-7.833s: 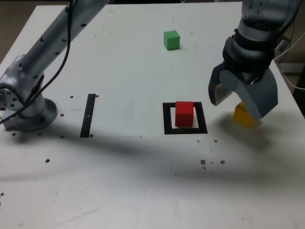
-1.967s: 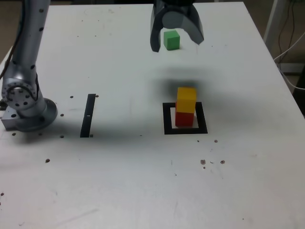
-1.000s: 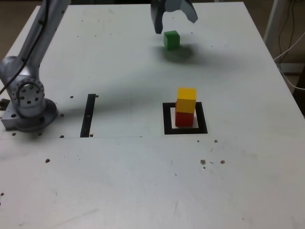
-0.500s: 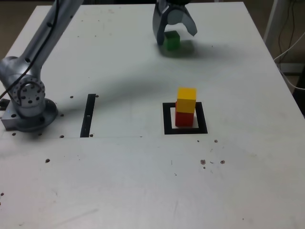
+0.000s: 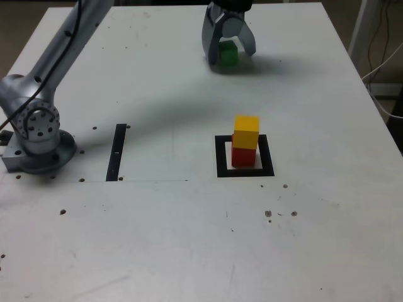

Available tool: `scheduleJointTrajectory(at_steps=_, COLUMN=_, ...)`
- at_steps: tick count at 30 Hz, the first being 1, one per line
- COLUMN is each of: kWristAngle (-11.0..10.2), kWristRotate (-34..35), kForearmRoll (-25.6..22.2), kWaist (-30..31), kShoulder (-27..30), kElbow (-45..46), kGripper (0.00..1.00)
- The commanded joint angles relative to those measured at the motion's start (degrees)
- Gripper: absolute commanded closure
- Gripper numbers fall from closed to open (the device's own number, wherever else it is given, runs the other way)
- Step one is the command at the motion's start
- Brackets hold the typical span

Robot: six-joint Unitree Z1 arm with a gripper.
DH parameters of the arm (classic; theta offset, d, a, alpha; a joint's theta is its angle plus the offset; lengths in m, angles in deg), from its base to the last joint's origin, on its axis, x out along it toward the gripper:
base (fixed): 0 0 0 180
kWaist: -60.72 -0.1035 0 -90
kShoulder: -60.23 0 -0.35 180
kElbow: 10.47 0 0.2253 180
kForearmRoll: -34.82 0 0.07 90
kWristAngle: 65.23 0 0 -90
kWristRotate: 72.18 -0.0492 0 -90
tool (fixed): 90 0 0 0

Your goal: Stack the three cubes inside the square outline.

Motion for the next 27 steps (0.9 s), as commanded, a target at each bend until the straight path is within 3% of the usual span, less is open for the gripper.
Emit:
scheduleJointTrajectory(at_steps=1, kWristAngle=-0.1, kWristRotate=-0.1, kForearmRoll=0.0, kWaist=-0.1, kShoulder=-0.1, kElbow=-0.5, kGripper=0.66)
scheduleJointTrajectory(at_steps=5, kWristAngle=0.0, kWristRotate=-0.3, kForearmRoll=0.2, kWaist=0.0, kShoulder=-0.1, kElbow=-0.7, kGripper=0.76)
scheduleJointTrajectory(at_steps=27, kWristAngle=0.6, kWristRotate=-0.4, kForearmRoll=-0.1, kWaist=0.5, kShoulder=2.3, kElbow=0.1, kGripper=0.76)
